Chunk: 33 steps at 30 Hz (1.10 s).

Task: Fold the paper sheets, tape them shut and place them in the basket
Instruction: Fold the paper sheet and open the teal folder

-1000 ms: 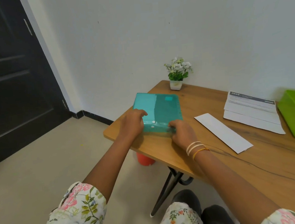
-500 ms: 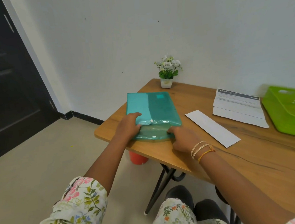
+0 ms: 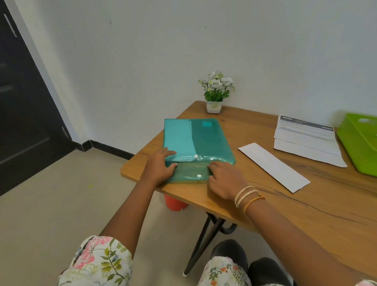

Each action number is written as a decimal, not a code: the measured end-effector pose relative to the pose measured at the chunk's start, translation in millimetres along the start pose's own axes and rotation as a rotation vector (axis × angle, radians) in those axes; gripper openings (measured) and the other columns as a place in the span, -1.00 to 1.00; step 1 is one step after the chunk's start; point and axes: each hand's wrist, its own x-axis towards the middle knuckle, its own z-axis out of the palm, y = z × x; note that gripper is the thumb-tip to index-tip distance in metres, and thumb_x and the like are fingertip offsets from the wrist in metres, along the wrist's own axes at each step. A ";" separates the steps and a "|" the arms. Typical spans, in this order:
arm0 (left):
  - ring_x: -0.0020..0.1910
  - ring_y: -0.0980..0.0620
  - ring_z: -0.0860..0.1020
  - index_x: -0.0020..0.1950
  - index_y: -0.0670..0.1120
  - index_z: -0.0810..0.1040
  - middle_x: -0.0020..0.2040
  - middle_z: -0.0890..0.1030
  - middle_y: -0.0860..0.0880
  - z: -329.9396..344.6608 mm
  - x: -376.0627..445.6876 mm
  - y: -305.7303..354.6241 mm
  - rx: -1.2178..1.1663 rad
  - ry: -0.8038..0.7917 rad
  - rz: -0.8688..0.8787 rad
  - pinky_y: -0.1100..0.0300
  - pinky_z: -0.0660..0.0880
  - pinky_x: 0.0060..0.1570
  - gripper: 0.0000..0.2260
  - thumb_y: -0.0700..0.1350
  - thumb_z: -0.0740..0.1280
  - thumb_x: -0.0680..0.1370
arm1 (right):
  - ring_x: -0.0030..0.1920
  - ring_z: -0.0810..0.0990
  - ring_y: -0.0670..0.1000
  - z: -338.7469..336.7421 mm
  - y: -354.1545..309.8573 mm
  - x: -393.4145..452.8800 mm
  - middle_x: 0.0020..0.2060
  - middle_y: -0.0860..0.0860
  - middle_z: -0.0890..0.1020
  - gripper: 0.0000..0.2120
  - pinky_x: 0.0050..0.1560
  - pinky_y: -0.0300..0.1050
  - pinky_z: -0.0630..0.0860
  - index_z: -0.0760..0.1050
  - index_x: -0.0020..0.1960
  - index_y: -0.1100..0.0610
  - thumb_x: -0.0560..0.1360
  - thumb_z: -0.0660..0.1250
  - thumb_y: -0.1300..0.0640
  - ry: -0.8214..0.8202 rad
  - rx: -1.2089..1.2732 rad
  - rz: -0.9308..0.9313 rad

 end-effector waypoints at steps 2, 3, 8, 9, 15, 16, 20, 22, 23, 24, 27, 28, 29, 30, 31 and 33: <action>0.33 -0.09 0.44 0.31 -0.12 0.53 0.36 0.48 -0.14 -0.7 -0.5 -1.5 0.035 0.001 0.028 0.06 0.34 0.33 -0.63 -0.14 0.39 0.51 | 0.29 0.41 0.09 2.7 -1.0 -1.8 0.32 0.09 0.45 -0.61 0.31 0.01 0.36 0.40 0.32 0.17 0.56 0.07 0.06 0.018 -0.018 -0.005; 0.28 -0.08 0.48 0.30 -0.13 0.54 0.31 0.53 -0.14 0.8 -1.4 -0.6 0.058 0.022 0.044 0.07 0.39 0.27 -0.66 -0.14 0.37 0.52 | 0.29 0.41 0.08 3.8 -1.2 -2.7 0.32 0.08 0.45 -0.60 0.31 -0.01 0.37 0.40 0.33 0.17 0.56 0.08 0.06 0.032 -0.019 -0.011; -0.07 -0.06 0.59 0.09 -0.15 0.65 -0.01 0.68 -0.11 5.4 -3.3 5.4 0.088 0.181 0.075 0.09 0.51 -0.09 -0.80 -0.11 0.30 0.59 | 0.11 0.51 0.09 2.1 -3.7 -3.4 0.14 0.10 0.54 -0.68 0.14 -0.01 0.47 0.48 0.17 0.20 0.56 0.08 0.08 0.060 0.024 -0.030; -0.12 -0.06 0.59 0.05 -0.16 0.66 -0.06 0.68 -0.11 5.1 -2.7 6.5 0.082 0.207 0.066 0.08 0.52 -0.14 -0.81 -0.11 0.29 0.59 | 0.05 0.53 0.10 0.9 -4.6 -2.2 0.09 0.10 0.55 -0.69 0.08 0.00 0.49 0.49 0.12 0.19 0.56 0.07 0.07 0.048 0.033 -0.021; -0.23 -0.03 0.55 -0.01 -0.14 0.64 -0.16 0.66 -0.08 9.7 -1.3 14.3 0.040 0.336 0.023 0.13 0.43 -0.29 -0.82 -0.10 0.28 0.60 | -0.02 0.55 0.18 -1.0 -12.6 14.8 -0.04 0.16 0.53 -0.69 -0.06 -0.02 0.43 0.48 -0.03 0.22 0.59 0.04 0.06 0.065 0.050 0.055; -0.24 -0.02 0.55 -0.01 -0.14 0.63 -0.16 0.66 -0.08 9.8 -1.8 14.1 0.036 0.337 0.032 0.13 0.43 -0.29 -0.82 -0.10 0.27 0.60 | 0.01 0.55 0.20 -1.6 -13.7 20.1 0.00 0.17 0.53 -0.74 -0.04 -0.01 0.43 0.47 0.01 0.23 0.58 0.08 0.11 0.069 0.024 0.060; -0.23 -0.03 0.55 -0.06 -0.16 0.61 -0.17 0.64 -0.08 9.3 -5.8 11.5 0.064 0.340 0.110 0.09 0.45 -0.26 -0.83 -0.12 0.27 0.60 | 0.11 0.53 0.23 -2.6 -14.4 42.9 0.08 0.20 0.55 -0.83 0.03 0.01 0.45 0.47 0.06 0.26 0.50 0.17 0.31 0.094 0.011 0.094; -0.24 -0.03 0.54 -0.08 -0.17 0.59 -0.18 0.63 -0.08 9.8 -7.2 11.3 0.061 0.355 0.139 0.09 0.45 -0.27 -0.84 -0.13 0.27 0.60 | 0.12 0.53 0.23 1.2 -15.0 52.2 0.07 0.22 0.58 -0.81 0.06 0.02 0.45 0.49 0.08 0.26 0.51 0.17 0.31 0.131 0.089 0.135; -0.25 -0.02 0.54 -0.09 -0.17 0.58 -0.19 0.62 -0.08 10.2 -7.7 11.6 0.063 0.364 0.152 0.10 0.44 -0.28 -0.84 -0.14 0.27 0.60 | 0.13 0.53 0.24 4.1 -16.6 56.5 0.07 0.22 0.60 -0.79 0.08 0.02 0.47 0.51 0.09 0.25 0.51 0.18 0.31 0.148 0.162 0.166; -0.25 -0.01 0.53 -0.10 -0.16 0.58 -0.20 0.61 -0.08 10.5 -8.3 12.2 0.068 0.370 0.163 0.12 0.43 -0.28 -0.84 -0.14 0.27 0.60 | 0.12 0.54 0.25 6.9 -19.5 59.4 0.06 0.22 0.62 -0.77 0.09 0.02 0.50 0.54 0.09 0.24 0.50 0.19 0.30 0.156 0.256 0.205; -0.26 -0.02 0.54 -0.09 -0.17 0.58 -0.20 0.61 -0.09 10.0 -8.3 12.8 0.075 0.376 0.170 0.08 0.47 -0.28 -0.84 -0.14 0.27 0.60 | 0.13 0.56 0.25 15.1 -30.7 64.3 0.07 0.20 0.64 -0.73 0.12 0.05 0.51 0.56 0.11 0.22 0.45 0.21 0.32 0.184 0.556 0.340; -0.25 -0.02 0.54 -0.08 -0.18 0.58 -0.20 0.62 -0.09 9.9 -8.6 12.5 0.078 0.374 0.167 0.06 0.48 -0.28 -0.84 -0.14 0.27 0.60 | 0.14 0.56 0.24 17.4 -33.9 65.3 0.10 0.20 0.63 -0.69 0.16 0.06 0.50 0.55 0.15 0.22 0.45 0.22 0.32 0.203 0.641 0.389; -0.25 -0.02 0.55 -0.07 -0.18 0.58 -0.19 0.62 -0.09 9.9 -8.8 12.7 0.082 0.371 0.167 0.05 0.50 -0.28 -0.84 -0.13 0.27 0.60 | 0.17 0.56 0.22 19.4 -35.9 66.2 0.13 0.19 0.63 -0.66 0.20 0.04 0.49 0.54 0.20 0.22 0.45 0.23 0.32 0.228 0.715 0.432; -0.25 -0.02 0.55 -0.07 -0.18 0.58 -0.19 0.62 -0.09 10.2 -8.9 13.3 0.087 0.367 0.169 0.04 0.50 -0.28 -0.84 -0.13 0.27 0.60 | 0.19 0.56 0.20 20.7 -37.0 66.7 0.15 0.18 0.62 -0.63 0.24 0.02 0.47 0.52 0.25 0.23 0.45 0.24 0.31 0.254 0.776 0.464; -0.25 -0.02 0.55 -0.06 -0.18 0.58 -0.19 0.62 -0.09 10.6 -9.0 13.2 0.093 0.363 0.172 0.04 0.51 -0.28 -0.84 -0.13 0.27 0.61 | 0.19 0.57 0.18 22.7 -37.2 67.5 0.16 0.17 0.62 -0.61 0.26 -0.01 0.46 0.50 0.27 0.23 0.45 0.26 0.31 0.282 0.829 0.486; -0.27 -0.01 0.54 -0.07 -0.18 0.58 -0.20 0.61 -0.09 11.4 -8.9 13.2 0.103 0.362 0.180 0.05 0.51 -0.29 -0.85 -0.13 0.28 0.60 | 0.16 0.59 0.13 24.5 -37.8 68.4 0.12 0.15 0.64 -0.63 0.25 -0.06 0.47 0.52 0.24 0.24 0.44 0.28 0.32 0.343 0.928 0.526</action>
